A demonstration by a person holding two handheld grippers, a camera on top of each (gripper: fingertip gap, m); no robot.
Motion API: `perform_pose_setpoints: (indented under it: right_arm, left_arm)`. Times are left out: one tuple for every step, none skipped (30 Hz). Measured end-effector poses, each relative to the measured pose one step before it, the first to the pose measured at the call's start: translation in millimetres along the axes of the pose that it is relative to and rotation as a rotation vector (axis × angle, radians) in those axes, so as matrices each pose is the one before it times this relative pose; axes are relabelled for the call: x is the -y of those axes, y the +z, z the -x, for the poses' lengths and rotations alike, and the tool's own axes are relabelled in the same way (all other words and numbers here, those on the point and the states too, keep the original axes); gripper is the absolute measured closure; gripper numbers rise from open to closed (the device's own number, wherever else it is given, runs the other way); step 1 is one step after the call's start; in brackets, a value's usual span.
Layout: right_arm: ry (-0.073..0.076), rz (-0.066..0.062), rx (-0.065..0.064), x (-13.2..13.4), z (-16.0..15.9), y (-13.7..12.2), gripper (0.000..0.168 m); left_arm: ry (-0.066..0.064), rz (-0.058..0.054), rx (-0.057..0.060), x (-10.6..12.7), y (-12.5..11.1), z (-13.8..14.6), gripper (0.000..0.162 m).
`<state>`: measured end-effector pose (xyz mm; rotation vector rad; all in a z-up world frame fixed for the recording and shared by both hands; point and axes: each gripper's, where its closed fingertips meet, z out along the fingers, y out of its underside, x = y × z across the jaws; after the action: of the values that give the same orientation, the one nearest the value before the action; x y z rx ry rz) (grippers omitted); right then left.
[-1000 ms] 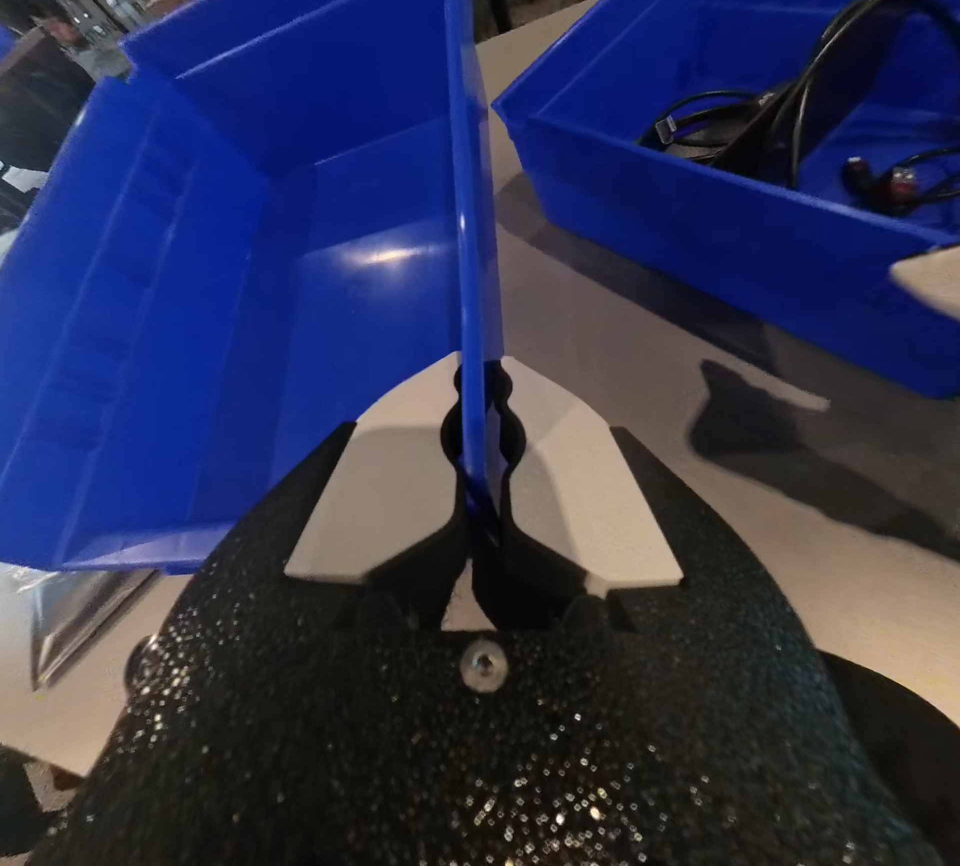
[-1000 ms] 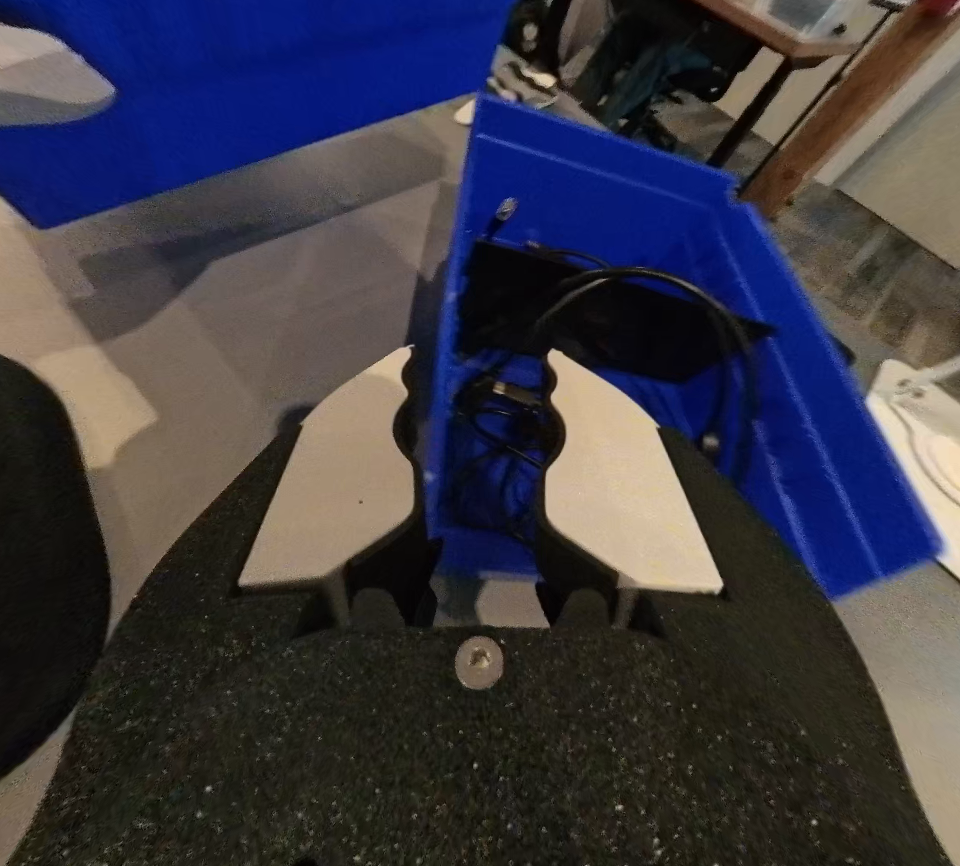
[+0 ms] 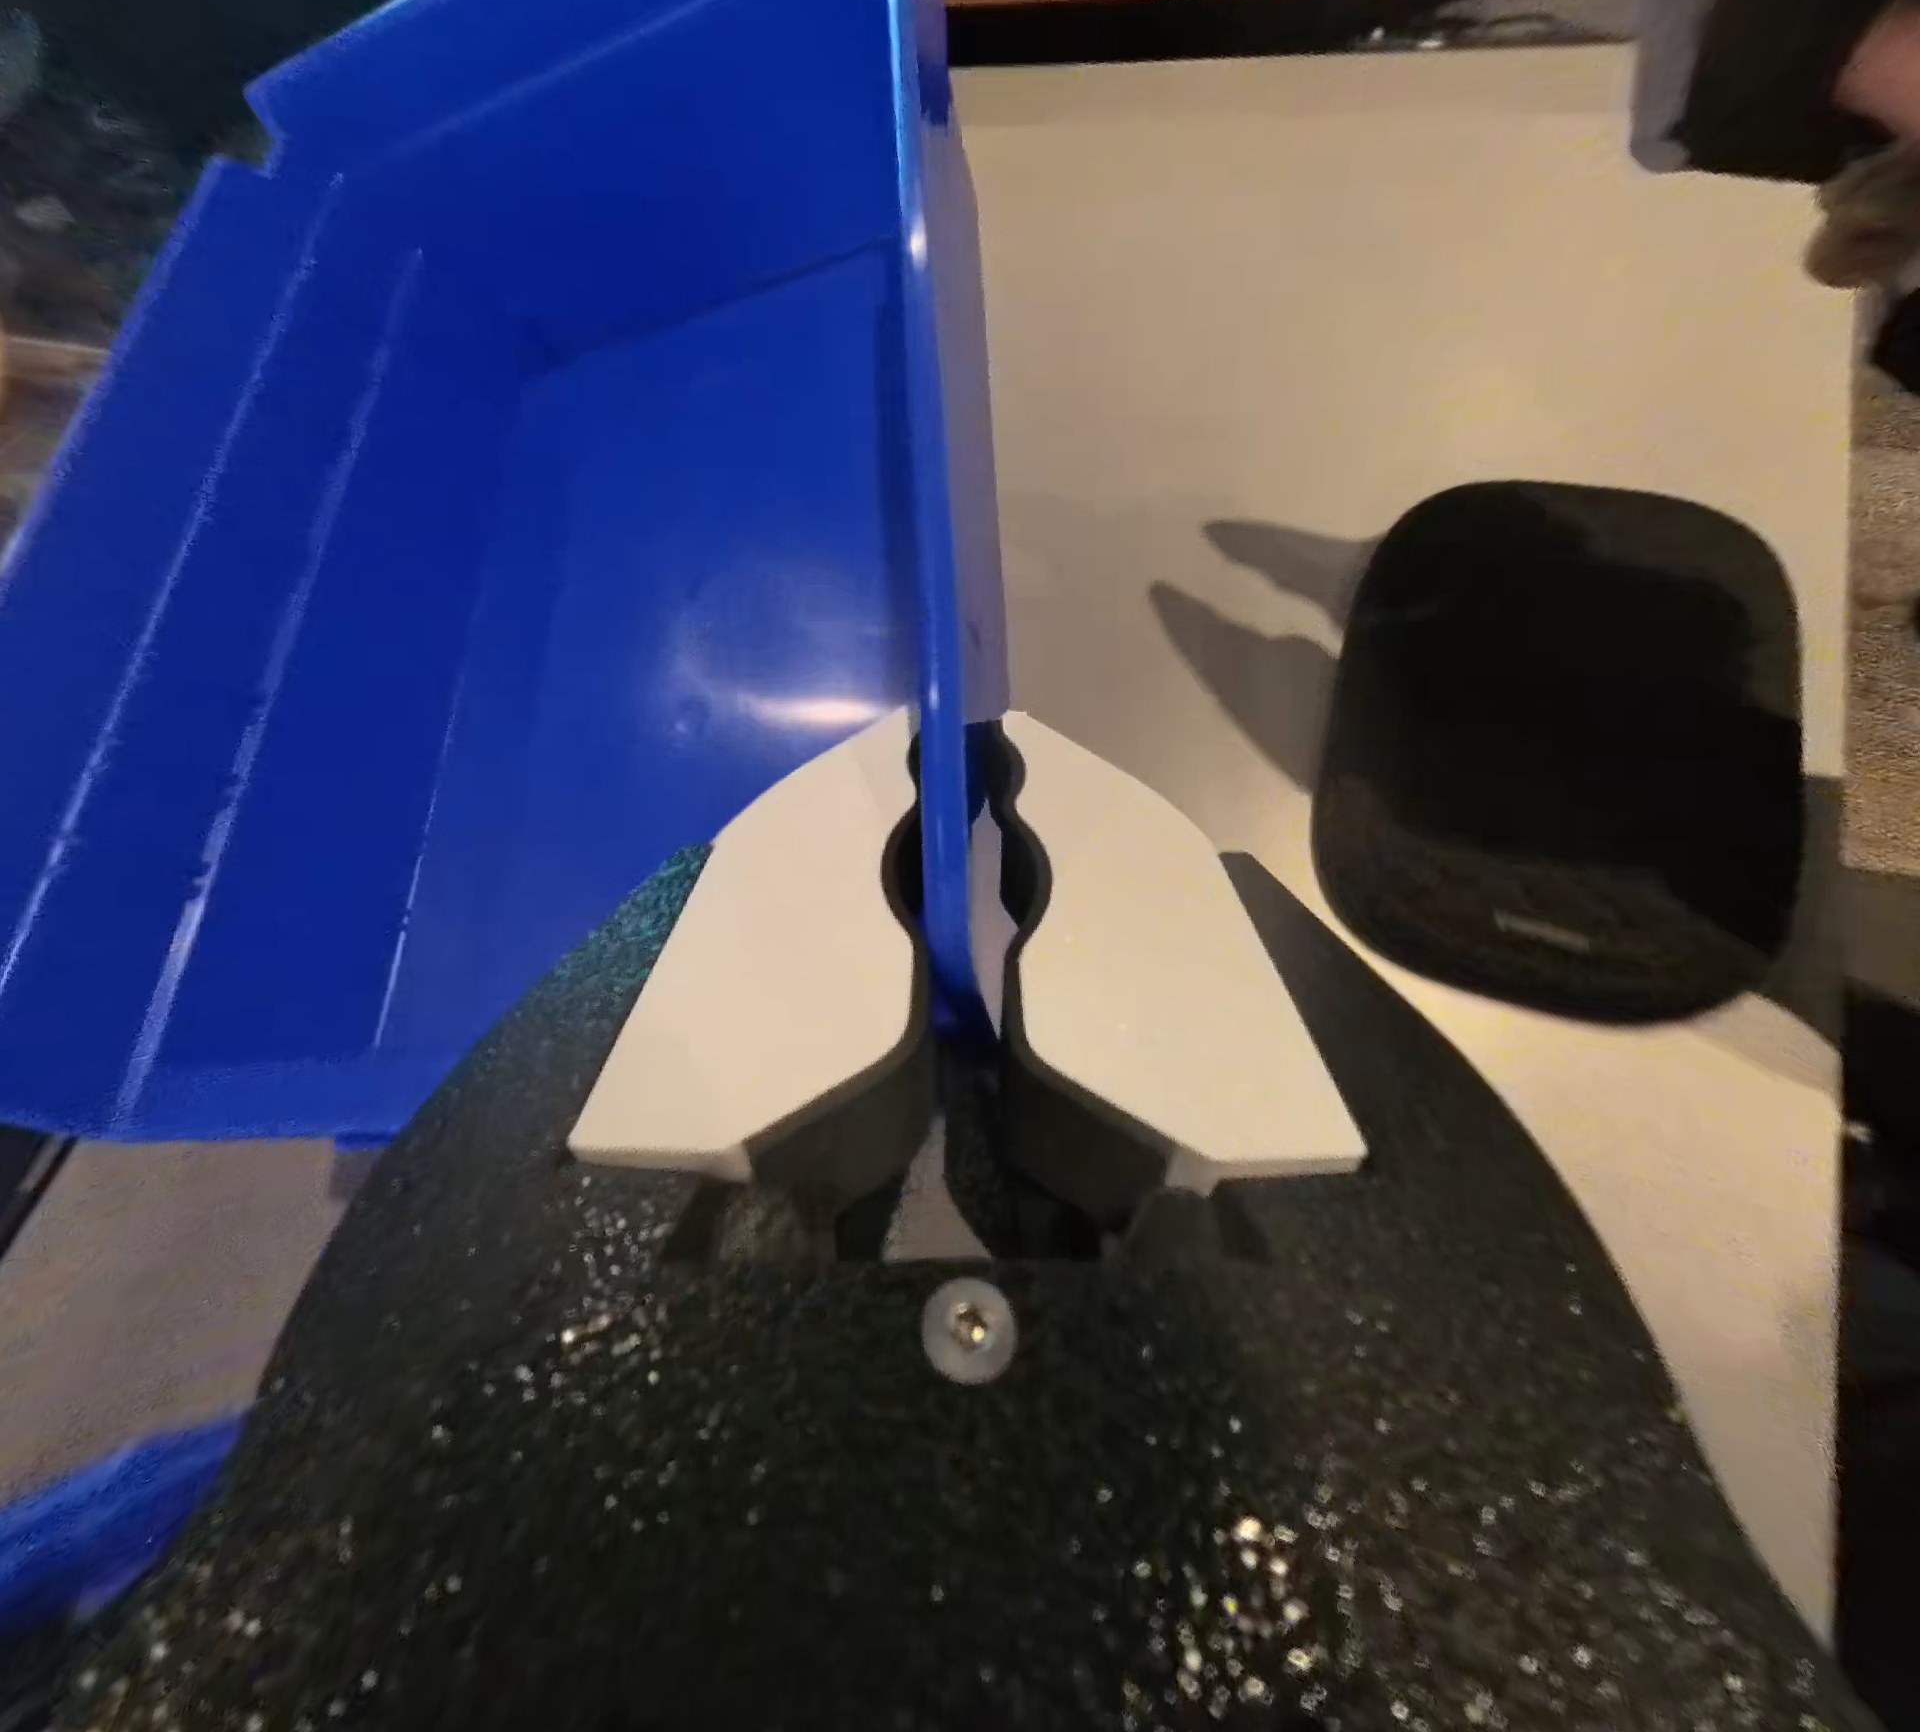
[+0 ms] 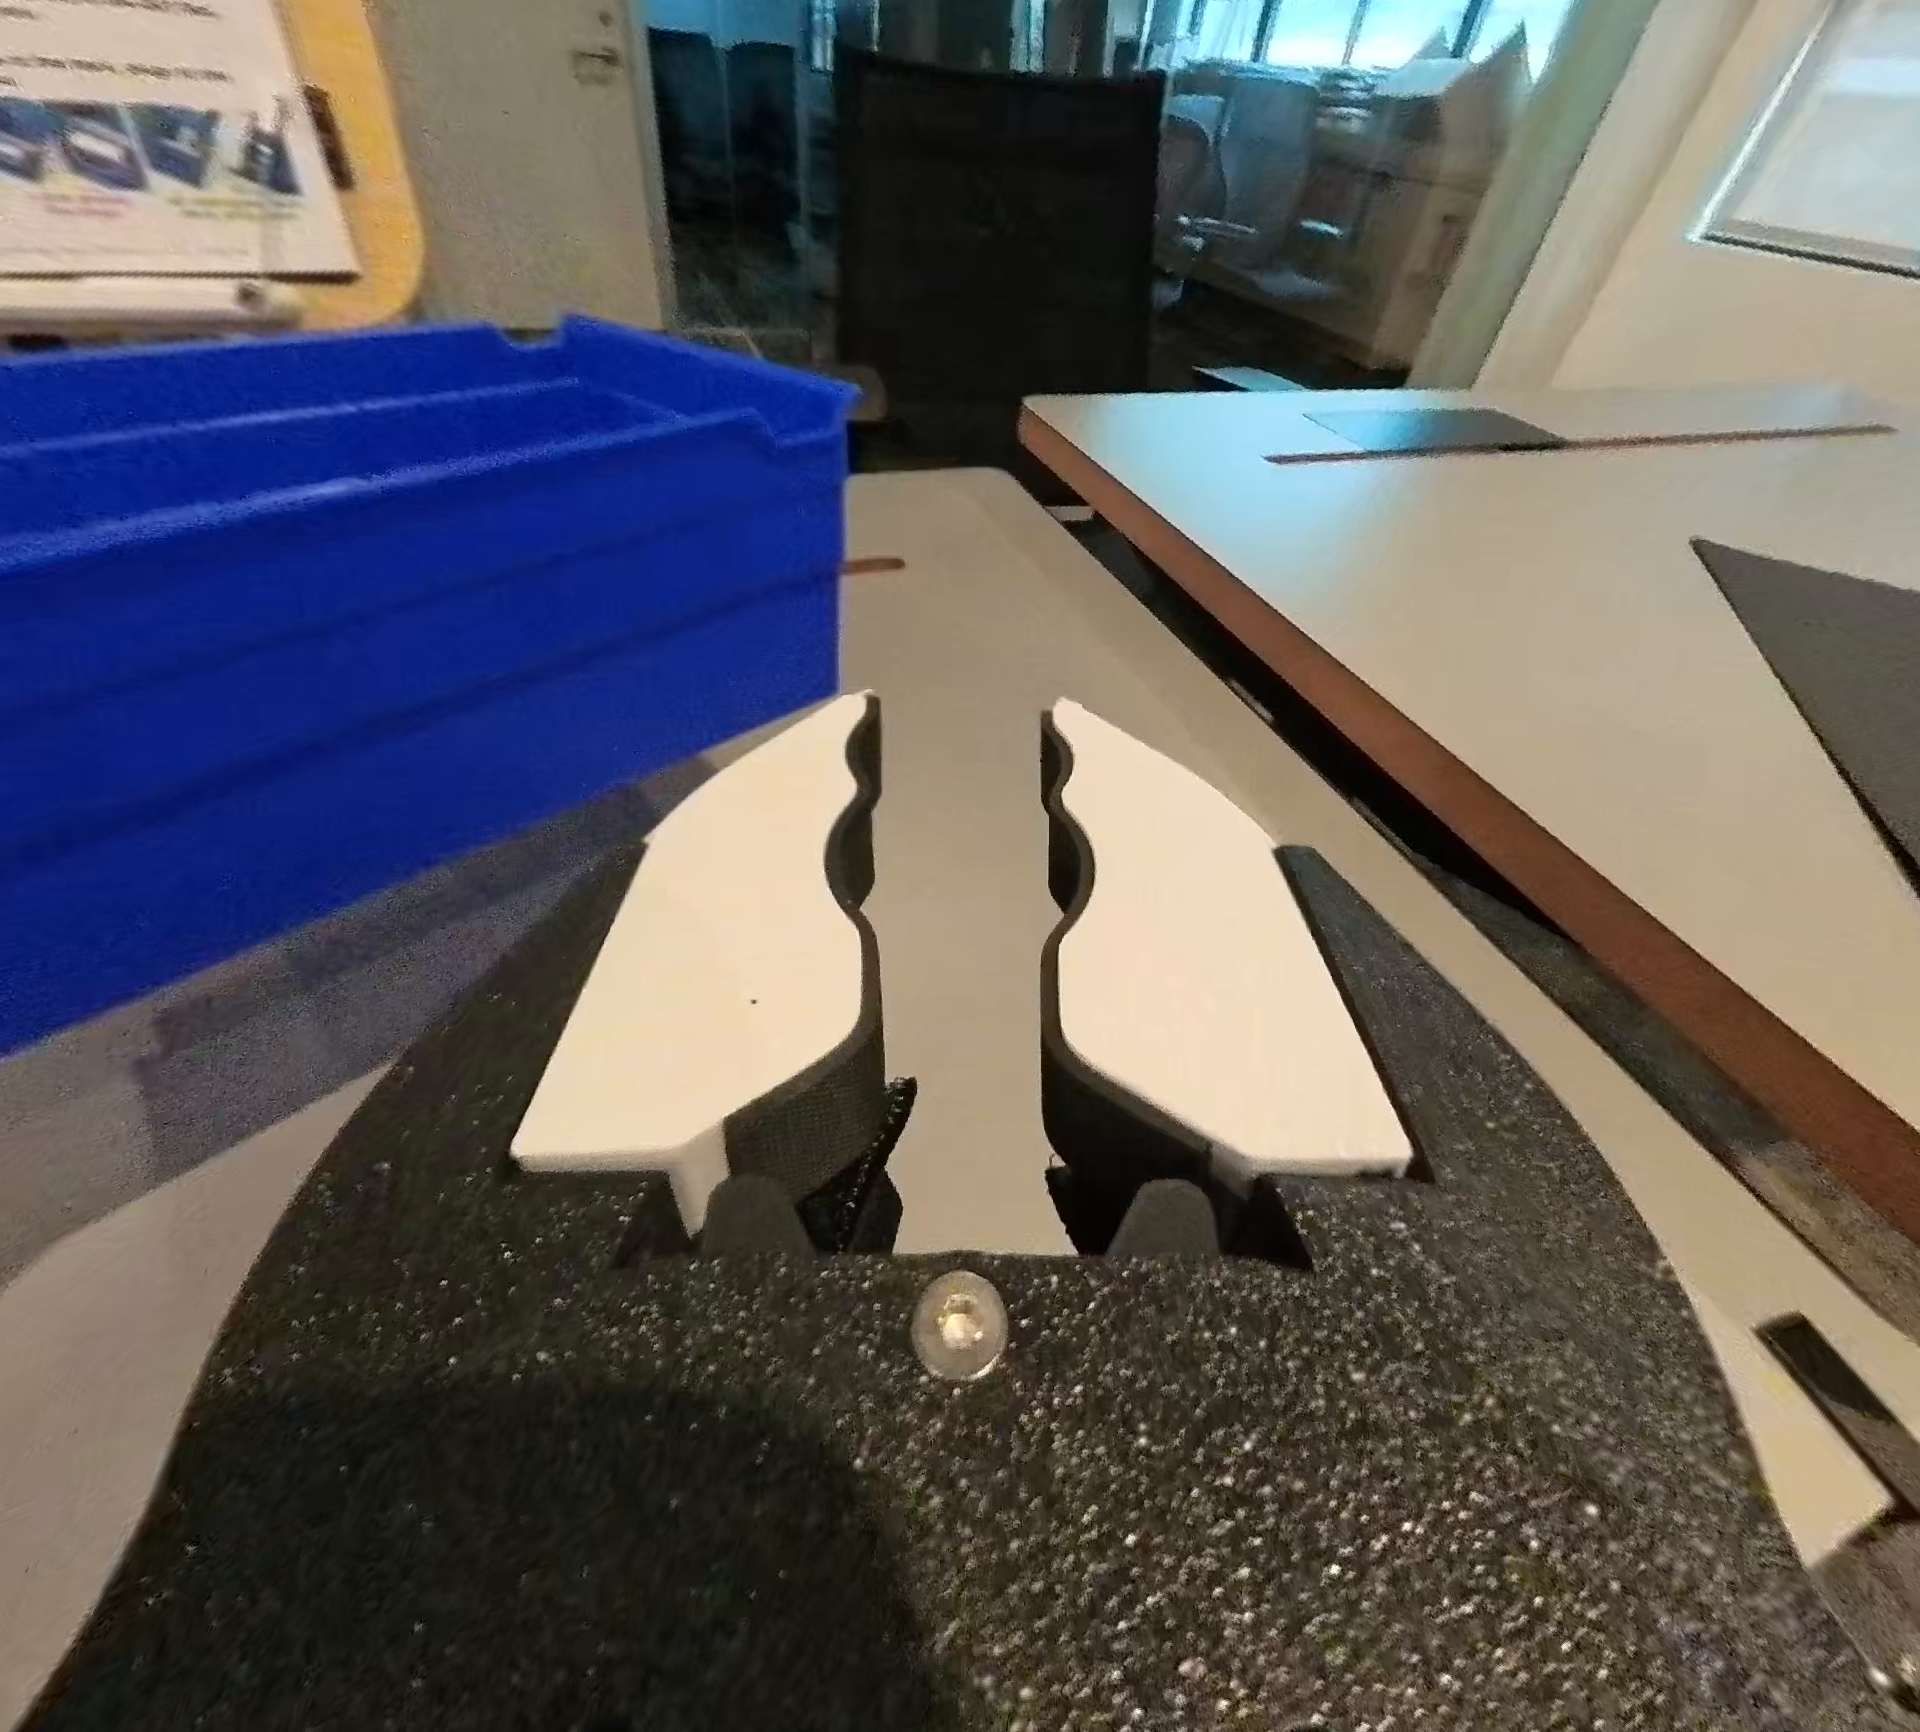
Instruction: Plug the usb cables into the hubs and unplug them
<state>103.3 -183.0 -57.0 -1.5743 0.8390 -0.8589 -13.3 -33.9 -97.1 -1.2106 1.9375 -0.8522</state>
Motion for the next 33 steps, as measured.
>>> perform_pose_setpoints:
  right_arm:
    - [0.0071, 0.0089, -0.0063, -5.09, -6.15, 1.37, 0.139]
    - [0.0032, 0.0098, -0.0015, -5.09, -3.63, 1.77, 0.139]
    - [-0.0039, 0.0106, -0.0004, -4.62, -2.04, 2.20, 0.139]
    - [-0.0099, 0.0104, -0.0007, -4.32, -1.08, 2.31, 0.139]
    - [-0.0126, 0.0088, 0.0021, -3.77, -0.19, 2.11, 0.139]
    - [-0.0114, 0.0086, 0.0025, -2.92, 1.39, 2.84, 0.139]
    - [-0.0090, 0.0067, 0.0042, -2.62, 0.97, 1.96, 0.139]
    - [-0.0064, 0.0042, 0.0072, -2.10, 1.62, 1.94, 0.139]
    - [-0.0026, 0.0031, 0.0091, -1.73, 1.94, 1.66, 0.139]
    - [0.0002, 0.0027, 0.0077, -1.66, 1.73, 1.44, 0.139]
    - [0.0009, 0.0026, 0.0069, -1.44, 1.76, 1.38, 0.139]
    - [0.0008, 0.0027, 0.0065, -1.18, 1.81, 1.07, 0.139]
    - [-0.0001, 0.0017, 0.0059, -0.84, 1.74, 0.70, 0.139]
    - [-0.0014, 0.0008, 0.0064, -0.48, 2.05, 0.70, 0.139]
    - [-0.0018, -0.0003, 0.0089, -0.12, 2.30, 0.37, 0.139]
    - [-0.0007, -0.0004, 0.0077, -0.05, 2.17, 0.23, 0.139]
    - [0.0006, 0.0011, 0.0044, -0.60, 1.28, -0.18, 0.139]
    - [0.0007, 0.0014, 0.0039, -0.26, 1.32, 0.06, 0.139]
    - [0.0008, 0.0005, 0.0043, -0.43, 1.41, 0.19, 0.139]
    - [0.0012, -0.0001, 0.0041, -0.32, 1.01, -0.29, 0.139]
    - [0.0013, -0.0004, 0.0039, -0.20, 0.56, -0.57, 0.139]
    - [0.0016, -0.0007, 0.0047, -0.60, 0.48, -0.99, 0.139]
    - [0.0024, -0.0016, 0.0032, -0.39, -0.08, -1.24, 0.139]
    - [0.0019, -0.0002, 0.0016, -0.53, 0.18, -1.00, 0.139]
    - [0.0007, 0.0025, 0.0010, -0.48, 0.42, -0.48, 0.139]
    - [-0.0012, 0.0064, -0.0016, -0.92, 0.61, 0.06, 0.139]
    - [-0.0048, 0.0081, -0.0007, -1.16, 0.86, 0.48, 0.139]
    - [-0.0037, 0.0074, 0.0028, -0.86, 1.80, 1.14, 0.139]
    - [-0.0003, 0.0036, 0.0085, -0.80, 2.39, 1.46, 0.139]
    - [0.0031, -0.0003, 0.0089, -0.27, 2.14, 1.24, 0.139]
    - [0.0015, 0.0000, 0.0090, 0.15, 2.23, 0.92, 0.139]
    - [-0.0021, 0.0027, 0.0060, -0.32, 1.63, 0.68, 0.139]
    - [-0.0077, 0.0031, 0.0037, -0.27, 1.45, 0.78, 0.139]
  left_arm:
    - [0.0021, 0.0094, -0.0089, 0.52, 18.06, -4.62, 0.155]
    - [0.0025, 0.0104, -0.0037, 0.06, 16.72, -3.75, 0.155]
    - [0.0019, 0.0097, 0.0009, -0.21, 14.96, -3.03, 0.155]
    - [-0.0017, 0.0097, 0.0019, -0.42, 13.78, -2.55, 0.155]
    - [-0.0028, 0.0074, 0.0042, -0.42, 12.61, -1.57, 0.155]
    - [-0.0039, 0.0072, 0.0032, -0.75, 10.60, -1.48, 0.155]
    - [-0.0050, 0.0043, 0.0040, -0.75, 8.36, -0.99, 0.155]
    - [-0.0087, 0.0027, 0.0018, -0.73, 7.61, -1.25, 0.155]
    - [-0.0081, 0.0023, 0.0024, -0.52, 6.50, -1.04, 0.155]
    - [0.0020, -0.0018, 0.0129, 0.18, 6.66, -0.55, 0.155]
    - [0.0085, -0.0003, 0.0166, -0.54, 6.54, -0.52, 0.154]
    - [0.0068, 0.0030, 0.0098, -0.96, 3.52, -1.65, 0.154]
    - [0.0123, 0.0017, 0.0074, -1.46, 2.98, -2.06, 0.154]
    - [0.0203, -0.0012, 0.0094, -1.83, 2.16, -1.92, 0.153]
    - [0.0237, -0.0094, 0.0102, -1.02, 0.61, -1.45, 0.153]
    - [0.0193, -0.0284, 0.0097, 1.84, -2.06, -0.69, 0.153]
    - [0.0110, -0.0391, 0.0059, 5.12, -5.38, -0.46, 0.143]
    - [0.0043, -0.0314, -0.0043, 5.36, -6.64, -0.41, 0.132]
    - [-0.0039, -0.0167, -0.0093, 4.34, -7.24, 0.37, 0.122]
    - [-0.0062, -0.0050, 0.0038, 2.49, -8.10, 3.60, 0.111]
    - [-0.0012, -0.0067, 0.0248, 1.27, -9.21, 8.17, 0.103]
    - [-0.0024, -0.0172, 0.0441, 1.20, -9.67, 13.22, 0.101]
    - [-0.0140, -0.0221, 0.0520, 0.26, -8.76, 17.68, 0.102]
    - [-0.0286, -0.0227, 0.0552, -0.84, -7.29, 21.14, 0.106]
    - [-0.0412, -0.0178, 0.0566, -2.20, -4.77, 23.87, 0.110]
    - [-0.0488, 0.0000, 0.0480, -4.70, -1.45, 23.81, 0.110]
    - [-0.0474, 0.0238, 0.0320, -7.59, 1.69, 21.32, 0.108]
    - [-0.0408, 0.0392, 0.0160, -9.46, 5.52, 17.46, 0.102]
    - [-0.0355, 0.0488, -0.0002, -10.22, 8.11, 13.30, 0.096]
    - [-0.0312, 0.0476, -0.0120, -9.43, 9.84, 9.13, 0.088]
    - [-0.0264, 0.0363, -0.0206, -6.83, 9.94, 5.62, 0.081]
    - [-0.0198, 0.0287, -0.0259, -4.76, 9.42, 3.07, 0.078]
    - [-0.0124, 0.0242, -0.0224, -3.29, 8.65, 2.09, 0.075]
